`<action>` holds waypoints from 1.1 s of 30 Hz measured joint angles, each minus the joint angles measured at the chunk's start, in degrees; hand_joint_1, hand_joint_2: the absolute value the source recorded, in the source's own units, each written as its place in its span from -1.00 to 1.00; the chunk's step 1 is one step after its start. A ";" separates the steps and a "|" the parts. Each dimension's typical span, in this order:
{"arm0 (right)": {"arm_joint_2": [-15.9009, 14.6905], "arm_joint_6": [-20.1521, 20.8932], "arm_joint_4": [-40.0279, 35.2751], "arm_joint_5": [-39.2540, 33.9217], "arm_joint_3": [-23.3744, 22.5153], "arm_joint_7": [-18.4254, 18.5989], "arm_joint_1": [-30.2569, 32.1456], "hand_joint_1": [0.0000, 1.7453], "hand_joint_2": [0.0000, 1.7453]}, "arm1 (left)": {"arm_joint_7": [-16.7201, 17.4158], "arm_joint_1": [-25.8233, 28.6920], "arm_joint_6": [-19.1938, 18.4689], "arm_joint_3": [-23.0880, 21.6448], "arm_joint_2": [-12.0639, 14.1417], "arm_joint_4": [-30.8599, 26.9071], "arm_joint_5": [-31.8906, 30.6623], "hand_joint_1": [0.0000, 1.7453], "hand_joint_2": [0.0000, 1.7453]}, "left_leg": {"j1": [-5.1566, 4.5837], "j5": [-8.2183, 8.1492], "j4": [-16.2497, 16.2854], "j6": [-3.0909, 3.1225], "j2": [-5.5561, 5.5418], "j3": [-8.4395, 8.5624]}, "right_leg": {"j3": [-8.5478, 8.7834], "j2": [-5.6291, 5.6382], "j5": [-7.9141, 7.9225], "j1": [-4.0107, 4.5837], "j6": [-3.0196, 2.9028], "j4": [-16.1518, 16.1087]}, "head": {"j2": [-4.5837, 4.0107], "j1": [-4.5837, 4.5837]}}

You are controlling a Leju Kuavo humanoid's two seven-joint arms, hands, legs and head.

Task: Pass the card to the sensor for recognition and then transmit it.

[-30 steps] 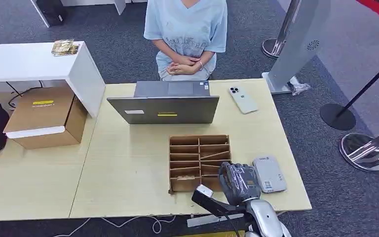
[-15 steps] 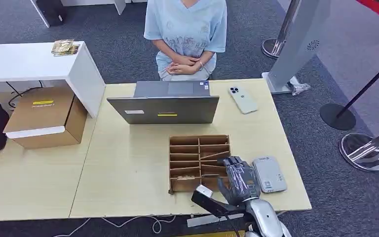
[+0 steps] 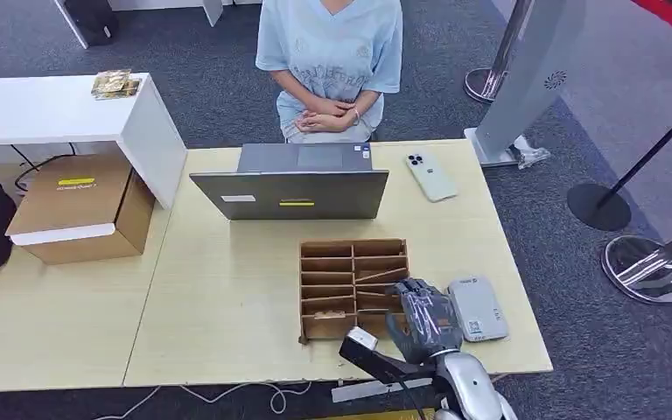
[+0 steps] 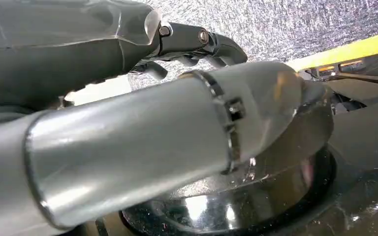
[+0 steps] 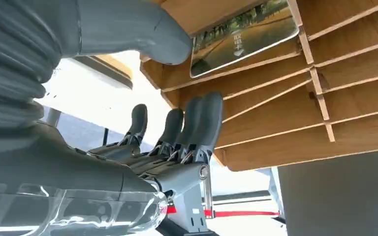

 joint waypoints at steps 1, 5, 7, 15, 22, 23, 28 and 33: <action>0.00 0.00 -0.09 0.09 0.00 0.00 0.01 -0.06 1.00 | 0.02 0.00 0.00 0.00 0.00 0.00 0.00 -1.00 -1.00 | 0.00 0.00 0.00 0.00 0.00 0.00 | 0.00 0.00 0.00 0.00 0.00 0.00 | 0.00 0.00; 0.00 0.18 -0.33 0.39 0.00 -0.18 0.07 0.10 1.00 | 0.02 0.00 0.02 -0.02 -0.02 0.00 0.00 -1.00 -1.00 | 0.00 0.00 0.00 0.00 0.00 0.00 | 0.00 0.00 0.00 0.00 0.00 0.00 | 0.00 0.00; 0.00 0.35 -0.67 0.50 0.02 -0.26 0.11 0.12 1.00 | 0.02 0.00 0.02 -0.02 -0.02 0.00 0.00 -1.00 -1.00 | 0.00 0.00 0.00 0.00 0.00 0.00 | 0.00 0.00 0.00 0.00 0.00 0.00 | 0.00 0.00; 0.00 1.38 -1.33 0.90 0.28 -0.87 0.18 0.18 1.00 | 0.02 0.00 0.04 -0.02 -0.04 0.00 0.00 -1.00 -1.00 | 0.00 0.00 0.00 0.00 0.00 -0.01 | 0.00 0.00 0.00 0.00 0.00 0.00 | 0.00 0.00; 0.00 1.36 -1.31 0.81 0.96 -0.85 0.14 0.08 1.00 | -1.14 0.01 -0.13 -0.09 0.04 0.00 0.00 -1.00 -1.00 | 0.00 0.00 0.00 0.00 -0.01 -0.01 | 0.00 0.00 0.00 0.00 0.00 0.00 | 0.00 0.00; 0.00 1.35 -1.29 0.79 1.09 -0.85 0.11 0.04 1.00 | -1.16 0.01 -0.13 -0.09 0.04 0.00 -0.02 -1.00 -1.00 | 0.00 0.00 0.00 0.00 0.00 -0.01 | 0.00 0.00 0.00 0.00 0.00 0.00 | 0.00 0.00; 0.00 1.38 -0.94 0.70 1.64 -0.85 -0.18 0.18 1.00 | -1.20 0.01 -0.13 -0.09 0.04 0.00 0.00 -1.00 -1.00 | 0.00 0.00 0.00 0.00 0.00 -0.01 | 0.01 -0.01 0.00 0.00 0.00 0.00 | 0.00 0.00; 0.00 1.55 -0.33 0.46 2.43 -0.85 -0.69 0.18 1.00 | -1.33 0.01 -0.04 -0.09 0.04 0.00 0.00 -1.00 -1.00 | 0.00 0.00 0.00 0.00 -0.01 -0.01 | 0.00 -0.01 0.00 0.00 0.00 0.00 | 0.00 0.00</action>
